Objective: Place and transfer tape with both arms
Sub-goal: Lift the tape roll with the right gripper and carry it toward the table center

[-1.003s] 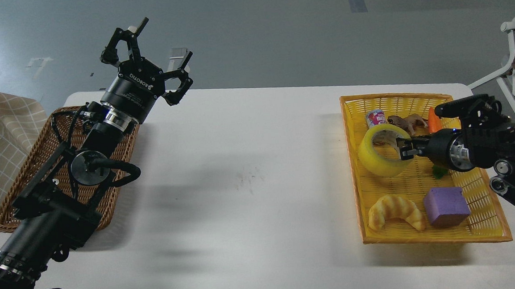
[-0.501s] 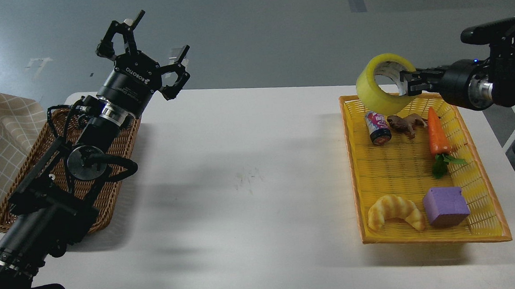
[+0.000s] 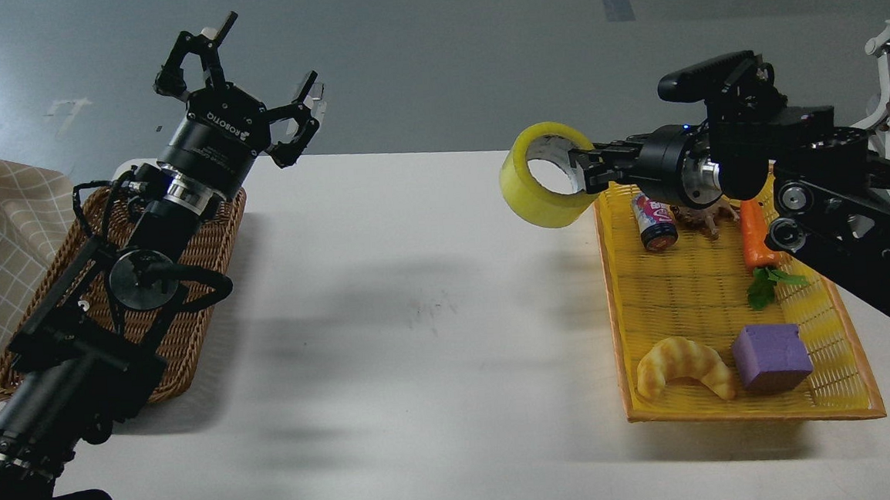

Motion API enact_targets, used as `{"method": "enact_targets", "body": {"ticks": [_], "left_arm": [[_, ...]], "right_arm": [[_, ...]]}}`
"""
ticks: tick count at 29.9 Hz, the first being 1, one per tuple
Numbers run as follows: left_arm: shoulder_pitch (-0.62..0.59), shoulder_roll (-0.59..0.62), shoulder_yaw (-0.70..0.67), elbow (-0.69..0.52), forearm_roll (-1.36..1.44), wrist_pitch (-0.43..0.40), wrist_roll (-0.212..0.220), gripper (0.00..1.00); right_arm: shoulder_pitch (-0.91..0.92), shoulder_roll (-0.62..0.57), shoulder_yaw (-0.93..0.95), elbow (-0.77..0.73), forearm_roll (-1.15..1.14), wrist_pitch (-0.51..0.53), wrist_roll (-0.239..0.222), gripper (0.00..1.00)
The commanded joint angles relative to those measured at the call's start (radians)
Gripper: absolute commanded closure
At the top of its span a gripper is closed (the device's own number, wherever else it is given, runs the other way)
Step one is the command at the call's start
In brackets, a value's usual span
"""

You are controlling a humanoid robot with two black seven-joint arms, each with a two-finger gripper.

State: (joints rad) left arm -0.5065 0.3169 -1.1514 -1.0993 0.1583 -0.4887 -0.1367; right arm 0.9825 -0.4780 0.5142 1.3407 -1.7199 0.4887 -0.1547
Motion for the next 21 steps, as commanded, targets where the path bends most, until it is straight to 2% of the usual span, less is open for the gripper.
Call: {"method": "enact_targets", "body": {"ticks": [1, 8, 21], "left_arm": [[0.0, -0.005, -0.001, -0.001, 0.001, 0.0, 0.0, 0.02], [-0.001, -0.01, 0.001, -0.004, 0.001, 0.0, 0.0, 0.02], [-0.001, -0.009, -0.001, -0.016, 0.001, 0.0, 0.0, 0.02]], "right_arm": [[0.007, 0.061, -0.023, -0.046, -0.004, 0.0, 0.0, 1.0], [0.025, 0.168, -0.052, -0.135, -0.009, 0.0, -0.002, 1.0], [0.036, 0.292, -0.118, -0.233, -0.01, 0.0, -0.002, 1.0]]}}
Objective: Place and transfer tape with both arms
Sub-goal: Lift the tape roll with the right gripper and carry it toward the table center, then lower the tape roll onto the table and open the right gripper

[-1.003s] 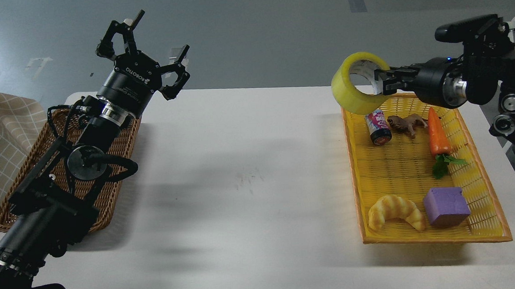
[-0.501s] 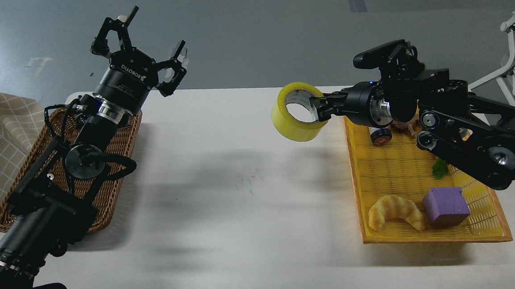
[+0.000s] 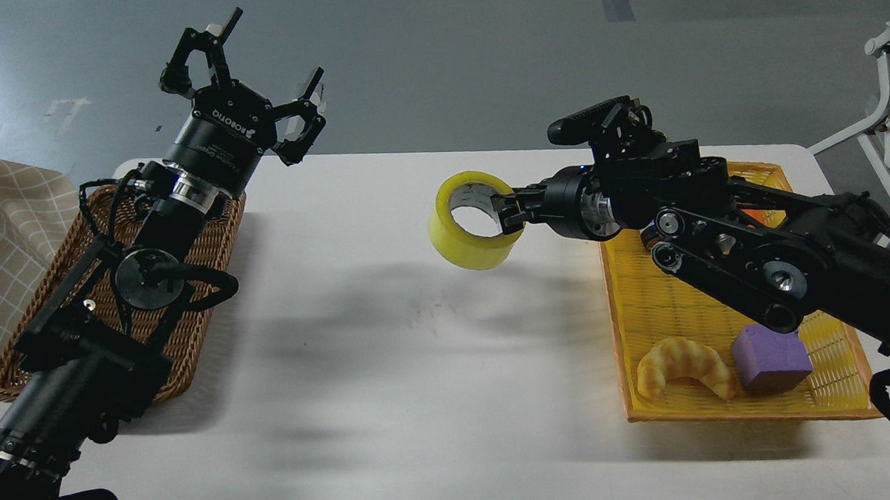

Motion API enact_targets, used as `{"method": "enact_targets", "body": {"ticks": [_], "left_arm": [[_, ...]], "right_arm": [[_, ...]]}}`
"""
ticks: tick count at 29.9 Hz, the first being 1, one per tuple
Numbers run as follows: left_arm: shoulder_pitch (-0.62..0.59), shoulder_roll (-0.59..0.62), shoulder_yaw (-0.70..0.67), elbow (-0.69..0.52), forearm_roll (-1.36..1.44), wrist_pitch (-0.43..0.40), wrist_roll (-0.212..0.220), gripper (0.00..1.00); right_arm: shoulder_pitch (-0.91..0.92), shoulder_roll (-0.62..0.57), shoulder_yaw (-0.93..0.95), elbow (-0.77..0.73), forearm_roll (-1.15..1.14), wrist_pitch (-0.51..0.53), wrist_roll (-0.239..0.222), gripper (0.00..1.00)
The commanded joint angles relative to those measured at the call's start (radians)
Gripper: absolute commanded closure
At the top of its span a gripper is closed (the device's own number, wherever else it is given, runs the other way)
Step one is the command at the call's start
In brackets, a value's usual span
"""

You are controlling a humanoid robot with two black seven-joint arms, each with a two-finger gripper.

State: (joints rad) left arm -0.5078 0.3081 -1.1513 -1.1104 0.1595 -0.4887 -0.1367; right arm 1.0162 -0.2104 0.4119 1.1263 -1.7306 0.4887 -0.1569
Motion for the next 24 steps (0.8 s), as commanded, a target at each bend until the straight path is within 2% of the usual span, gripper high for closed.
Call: {"method": "enact_targets", "body": {"ticks": [1, 24], "left_arm": [[0.0, 0.0, -0.001, -0.009, 0.0, 0.0, 0.0, 0.02], [0.0, 0.005, -0.01, -0.028, -0.002, 0.0, 0.0, 0.02]], "right_arm": [[0.002, 0.031, -0.018, -0.023, 0.0, 0.0, 0.0, 1.0], [0.015, 0.169, -0.073, -0.123, -0.001, 0.0, -0.001, 1.0]]}}
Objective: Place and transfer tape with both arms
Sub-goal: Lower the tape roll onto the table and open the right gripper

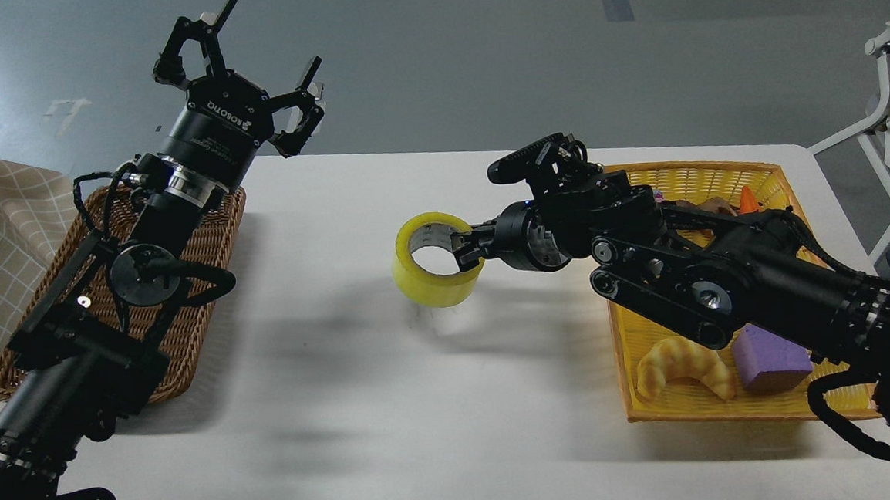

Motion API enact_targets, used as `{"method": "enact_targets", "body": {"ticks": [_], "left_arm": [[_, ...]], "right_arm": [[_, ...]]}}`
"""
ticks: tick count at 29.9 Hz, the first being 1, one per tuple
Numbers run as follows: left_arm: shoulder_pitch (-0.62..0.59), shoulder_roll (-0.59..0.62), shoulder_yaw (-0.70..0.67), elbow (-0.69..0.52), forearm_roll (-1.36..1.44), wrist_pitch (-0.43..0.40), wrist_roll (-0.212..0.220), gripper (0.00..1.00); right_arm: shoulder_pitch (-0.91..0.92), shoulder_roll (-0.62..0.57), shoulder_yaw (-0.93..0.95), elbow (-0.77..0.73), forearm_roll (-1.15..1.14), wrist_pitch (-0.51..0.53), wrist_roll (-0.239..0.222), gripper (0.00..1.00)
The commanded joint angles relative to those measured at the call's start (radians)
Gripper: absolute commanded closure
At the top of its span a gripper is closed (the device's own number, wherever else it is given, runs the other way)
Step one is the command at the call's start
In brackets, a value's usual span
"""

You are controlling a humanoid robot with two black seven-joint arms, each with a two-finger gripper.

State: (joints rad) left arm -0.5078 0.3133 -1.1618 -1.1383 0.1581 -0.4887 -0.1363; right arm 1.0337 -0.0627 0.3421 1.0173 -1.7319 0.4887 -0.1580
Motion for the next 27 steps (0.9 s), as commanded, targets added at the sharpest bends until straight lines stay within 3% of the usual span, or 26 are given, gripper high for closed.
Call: {"method": "enact_targets", "body": {"ticks": [1, 27], "left_arm": [[0.0, 0.0, 0.001, 0.0, 0.001, 0.0, 0.0, 0.02], [0.002, -0.002, -0.029, 0.0, 0.0, 0.0, 0.0, 0.02]], "right_arm": [[-0.003, 0.024, -0.006, -0.016, 0.0, 0.0, 0.0, 1.0], [-0.008, 0.063, -0.087, -0.108, -0.006, 0.0, -0.001, 1.0]]}}
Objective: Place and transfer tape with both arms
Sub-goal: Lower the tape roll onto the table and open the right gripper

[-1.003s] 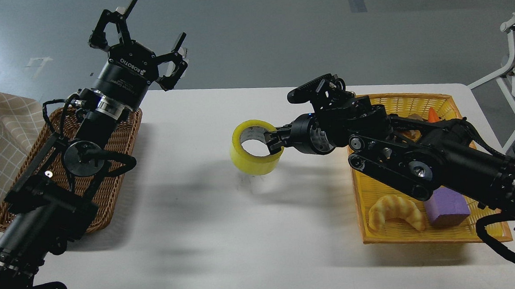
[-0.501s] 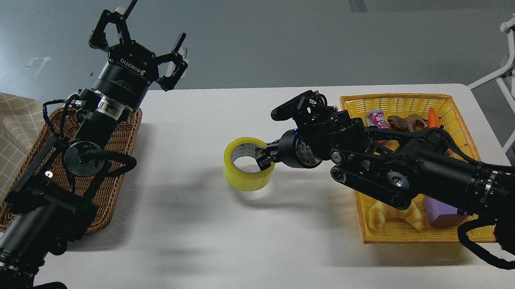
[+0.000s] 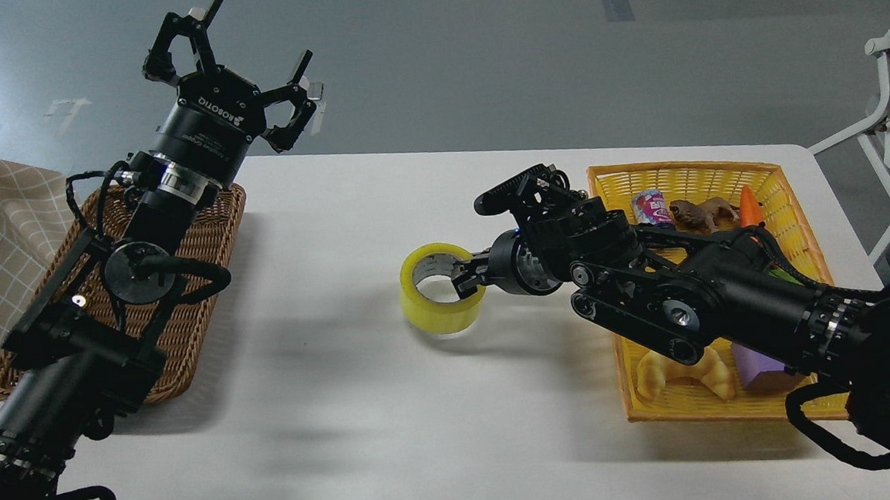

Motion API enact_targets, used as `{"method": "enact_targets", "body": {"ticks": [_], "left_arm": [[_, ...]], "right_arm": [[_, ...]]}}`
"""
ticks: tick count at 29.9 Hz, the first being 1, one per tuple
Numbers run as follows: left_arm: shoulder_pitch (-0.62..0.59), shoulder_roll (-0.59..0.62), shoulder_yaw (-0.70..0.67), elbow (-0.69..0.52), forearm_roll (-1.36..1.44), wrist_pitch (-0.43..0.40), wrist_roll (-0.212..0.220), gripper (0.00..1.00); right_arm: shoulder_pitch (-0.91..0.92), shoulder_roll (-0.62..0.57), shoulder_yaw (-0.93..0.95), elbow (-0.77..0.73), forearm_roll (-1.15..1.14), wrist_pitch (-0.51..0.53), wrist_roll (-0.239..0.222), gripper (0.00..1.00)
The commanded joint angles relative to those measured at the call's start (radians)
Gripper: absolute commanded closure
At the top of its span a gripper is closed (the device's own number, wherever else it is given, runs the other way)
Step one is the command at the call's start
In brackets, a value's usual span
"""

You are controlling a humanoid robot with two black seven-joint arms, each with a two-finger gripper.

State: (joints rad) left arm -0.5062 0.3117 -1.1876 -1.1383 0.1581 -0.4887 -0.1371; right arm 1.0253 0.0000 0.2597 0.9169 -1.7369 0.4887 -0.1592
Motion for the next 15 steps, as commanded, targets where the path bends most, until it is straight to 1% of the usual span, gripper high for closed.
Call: {"method": "enact_targets", "body": {"ticks": [1, 11, 12, 14, 15], "left_arm": [[0.0, 0.0, -0.003, 0.0, 0.0, 0.0, 0.001, 0.02], [0.002, -0.003, -0.003, 0.0, 0.0, 0.0, -0.001, 0.02], [0.002, -0.005, -0.003, 0.0, -0.002, 0.0, -0.001, 0.02], [0.002, -0.005, -0.003, 0.0, 0.0, 0.0, 0.001, 0.02], [0.002, -0.005, -0.003, 0.0, 0.0, 0.0, -0.001, 0.02]], "right_arm": [[0.002, 0.0, -0.011, -0.009, -0.001, 0.0, 0.0, 1.0], [-0.001, 0.0, -0.023, -0.042, -0.001, 0.0, 0.0, 1.0], [-0.001, 0.0, -0.023, -0.049, -0.001, 0.0, 0.0, 0.97], [-0.001, 0.0, -0.023, -0.05, -0.001, 0.0, 0.0, 0.97], [-0.001, 0.0, -0.022, -0.05, -0.001, 0.0, 0.0, 0.91]]}}
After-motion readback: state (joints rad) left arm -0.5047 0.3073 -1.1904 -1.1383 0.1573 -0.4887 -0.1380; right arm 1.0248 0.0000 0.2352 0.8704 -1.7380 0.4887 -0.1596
